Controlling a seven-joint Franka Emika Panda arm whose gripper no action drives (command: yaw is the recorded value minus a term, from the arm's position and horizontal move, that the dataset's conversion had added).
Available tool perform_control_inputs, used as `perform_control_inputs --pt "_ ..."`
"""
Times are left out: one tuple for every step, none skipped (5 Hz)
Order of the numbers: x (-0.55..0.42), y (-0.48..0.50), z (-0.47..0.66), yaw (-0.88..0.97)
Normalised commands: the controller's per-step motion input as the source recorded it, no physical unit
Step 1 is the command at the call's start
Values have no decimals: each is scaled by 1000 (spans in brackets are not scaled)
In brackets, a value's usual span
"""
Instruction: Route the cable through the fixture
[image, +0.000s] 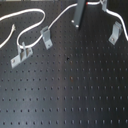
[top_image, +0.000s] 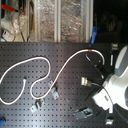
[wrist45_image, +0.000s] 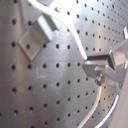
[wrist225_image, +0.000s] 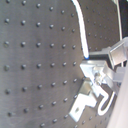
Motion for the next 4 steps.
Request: perform_control_inputs --pt "316 89 119 440" --pt "414 -9 201 251" --pt "331 -88 200 169" --pt "0 0 -13 0"
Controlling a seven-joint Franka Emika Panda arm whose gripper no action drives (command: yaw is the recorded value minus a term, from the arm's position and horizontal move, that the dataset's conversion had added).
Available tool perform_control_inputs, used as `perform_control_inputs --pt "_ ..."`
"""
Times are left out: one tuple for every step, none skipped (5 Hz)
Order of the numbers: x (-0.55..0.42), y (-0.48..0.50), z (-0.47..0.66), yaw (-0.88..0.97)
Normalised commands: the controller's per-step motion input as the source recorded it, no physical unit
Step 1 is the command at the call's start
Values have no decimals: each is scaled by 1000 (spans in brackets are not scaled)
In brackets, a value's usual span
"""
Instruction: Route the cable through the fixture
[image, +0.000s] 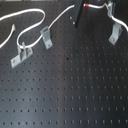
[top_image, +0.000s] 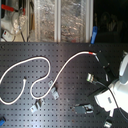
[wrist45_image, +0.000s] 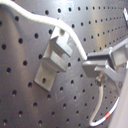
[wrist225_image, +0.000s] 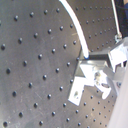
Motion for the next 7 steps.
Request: perform_control_inputs --pt "6 -80 109 -237" --pt "-105 -187 114 -537" --pt "-2 -14 3 0" --pt "-214 -167 207 0" --pt "-3 -3 30 0" --pt "-159 -21 28 0" --pt "-189 30 49 0"
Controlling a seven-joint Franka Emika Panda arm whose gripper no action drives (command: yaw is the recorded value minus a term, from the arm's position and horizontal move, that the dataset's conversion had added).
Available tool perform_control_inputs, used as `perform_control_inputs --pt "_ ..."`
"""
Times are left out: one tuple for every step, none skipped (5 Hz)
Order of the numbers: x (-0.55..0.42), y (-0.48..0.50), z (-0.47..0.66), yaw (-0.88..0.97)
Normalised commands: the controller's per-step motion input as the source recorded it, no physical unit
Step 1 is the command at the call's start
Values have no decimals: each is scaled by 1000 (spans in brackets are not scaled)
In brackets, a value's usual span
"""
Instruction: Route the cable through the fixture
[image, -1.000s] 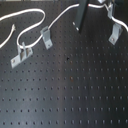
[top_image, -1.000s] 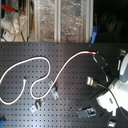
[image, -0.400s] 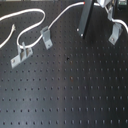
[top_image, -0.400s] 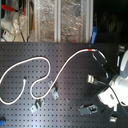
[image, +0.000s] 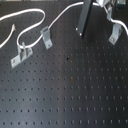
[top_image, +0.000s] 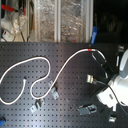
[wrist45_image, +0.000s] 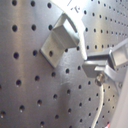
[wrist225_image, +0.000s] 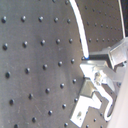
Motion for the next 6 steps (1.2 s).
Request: perform_control_inputs --pt "-257 -6 60 180" --pt "-212 -3 89 131" --pt "-79 -7 2 69" --pt "32 -31 77 -91" --pt "314 -154 164 -74" --pt "214 -65 104 0"
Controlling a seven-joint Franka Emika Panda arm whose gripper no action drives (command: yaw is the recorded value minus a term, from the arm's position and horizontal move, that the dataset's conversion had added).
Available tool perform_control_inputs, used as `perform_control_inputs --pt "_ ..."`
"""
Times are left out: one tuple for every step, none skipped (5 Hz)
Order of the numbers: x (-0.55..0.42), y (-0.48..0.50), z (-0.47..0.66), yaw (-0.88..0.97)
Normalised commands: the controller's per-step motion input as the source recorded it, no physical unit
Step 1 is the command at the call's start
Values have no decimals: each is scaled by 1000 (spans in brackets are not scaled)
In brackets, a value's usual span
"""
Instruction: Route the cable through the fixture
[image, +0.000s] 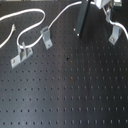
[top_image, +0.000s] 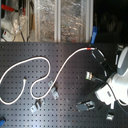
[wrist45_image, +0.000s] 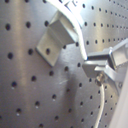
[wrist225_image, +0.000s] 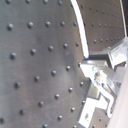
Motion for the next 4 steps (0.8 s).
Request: perform_control_inputs --pt "0 0 0 23" --pt "-125 -85 21 0" --pt "-368 -19 42 214" --pt "-12 -8 0 0"
